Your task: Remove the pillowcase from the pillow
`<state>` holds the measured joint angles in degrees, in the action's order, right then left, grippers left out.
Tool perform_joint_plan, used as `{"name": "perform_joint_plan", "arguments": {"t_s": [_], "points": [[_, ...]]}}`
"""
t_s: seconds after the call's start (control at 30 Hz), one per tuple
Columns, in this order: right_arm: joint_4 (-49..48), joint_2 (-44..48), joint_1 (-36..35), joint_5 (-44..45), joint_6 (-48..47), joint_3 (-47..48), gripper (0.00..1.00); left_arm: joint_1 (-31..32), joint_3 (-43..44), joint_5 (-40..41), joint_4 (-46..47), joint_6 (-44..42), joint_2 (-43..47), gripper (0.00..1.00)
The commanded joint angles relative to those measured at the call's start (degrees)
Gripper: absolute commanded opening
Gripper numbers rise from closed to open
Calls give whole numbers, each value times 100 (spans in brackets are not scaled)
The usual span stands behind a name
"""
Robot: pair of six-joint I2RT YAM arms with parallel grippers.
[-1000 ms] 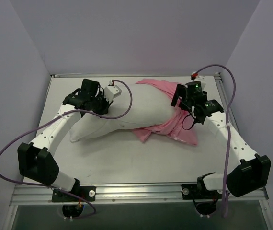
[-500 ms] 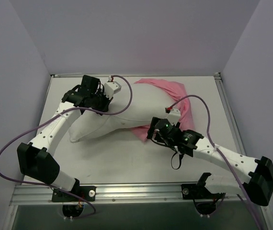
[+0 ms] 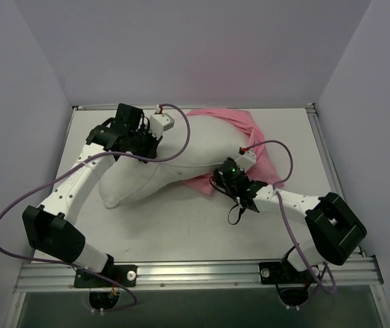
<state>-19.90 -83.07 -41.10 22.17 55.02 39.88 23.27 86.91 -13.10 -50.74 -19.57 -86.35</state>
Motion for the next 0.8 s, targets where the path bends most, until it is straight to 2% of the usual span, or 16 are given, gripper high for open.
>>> {"name": "perform_joint_plan", "arguments": {"t_s": [0.0,0.17,0.3,0.47,0.63,0.77], "points": [[-244,-253,427,261,193,317,0,20,598,-298,47,191,443,2],[355,-17,1059,296,-9,108,0,-410,932,-132,-198,-89,452,2],[628,440,2173,-54,-386,-252,0,-770,872,150,-243,-459,548,2],[751,1003,3414,-397,-887,-542,0,-1131,626,19,-471,-784,820,2],[777,758,4609,-714,-1467,-201,0,-1421,493,-96,-761,-1030,1058,2],[882,467,5031,-767,-1828,274,0,-1746,388,-96,-972,-1399,1225,2]]}}
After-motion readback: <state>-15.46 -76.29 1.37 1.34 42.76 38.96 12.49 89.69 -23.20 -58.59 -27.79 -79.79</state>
